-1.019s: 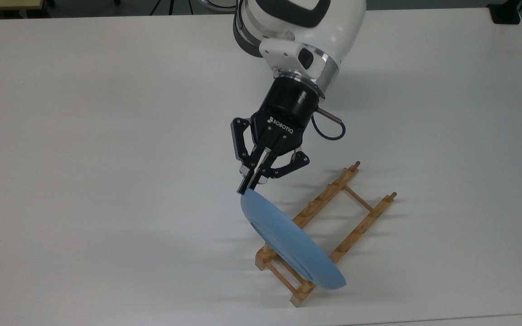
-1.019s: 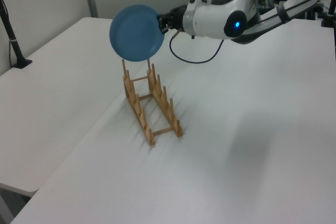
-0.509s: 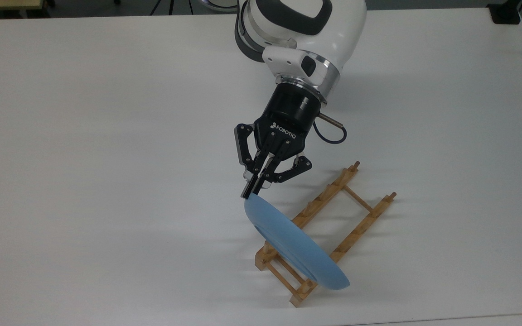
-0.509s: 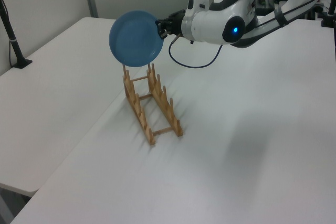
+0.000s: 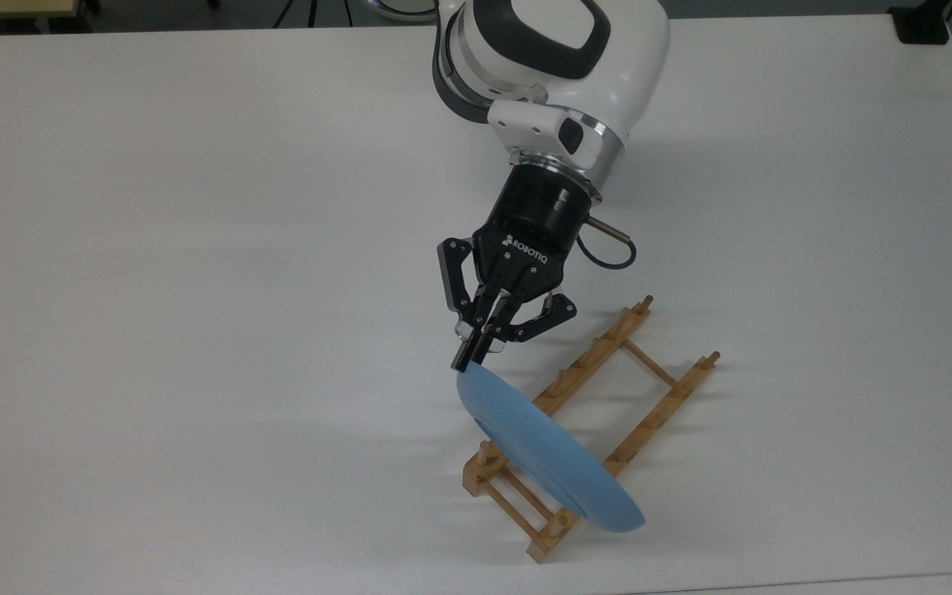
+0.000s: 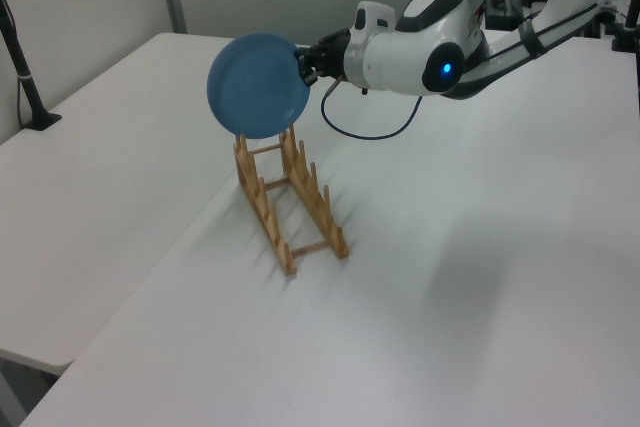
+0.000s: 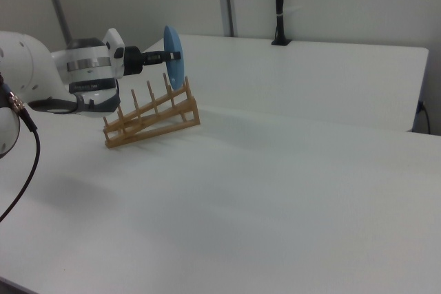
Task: Place plate in plate rack
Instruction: 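Lower the plate edge-first between the rack's pegs, then open the gripper to release the plate in the rack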
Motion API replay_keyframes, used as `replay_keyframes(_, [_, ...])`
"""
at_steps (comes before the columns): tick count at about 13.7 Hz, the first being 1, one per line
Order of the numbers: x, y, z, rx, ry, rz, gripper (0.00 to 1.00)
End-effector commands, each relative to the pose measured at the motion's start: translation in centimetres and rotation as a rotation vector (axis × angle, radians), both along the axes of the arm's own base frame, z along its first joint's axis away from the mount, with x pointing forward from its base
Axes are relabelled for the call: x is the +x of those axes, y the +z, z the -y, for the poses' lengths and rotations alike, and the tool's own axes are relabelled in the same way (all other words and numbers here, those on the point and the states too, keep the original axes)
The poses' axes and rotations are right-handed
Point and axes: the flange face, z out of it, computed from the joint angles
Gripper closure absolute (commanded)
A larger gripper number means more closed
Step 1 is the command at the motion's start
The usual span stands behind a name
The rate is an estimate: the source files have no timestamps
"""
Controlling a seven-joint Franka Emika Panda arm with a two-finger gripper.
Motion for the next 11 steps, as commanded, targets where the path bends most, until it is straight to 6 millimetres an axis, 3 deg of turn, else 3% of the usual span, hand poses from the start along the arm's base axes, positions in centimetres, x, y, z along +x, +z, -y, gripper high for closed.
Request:
replay_keyframes(1, [0.0,0.6,-0.5,0.005,0.016,0.023,0.00])
replay_keyframes(6, [-0.2,2.0,-0.8,0.048,0.006,0.031,0.00])
replay_keyframes(11, [-1.6,8.5,-0.6,0.315,-0.082,0.032,0.00])
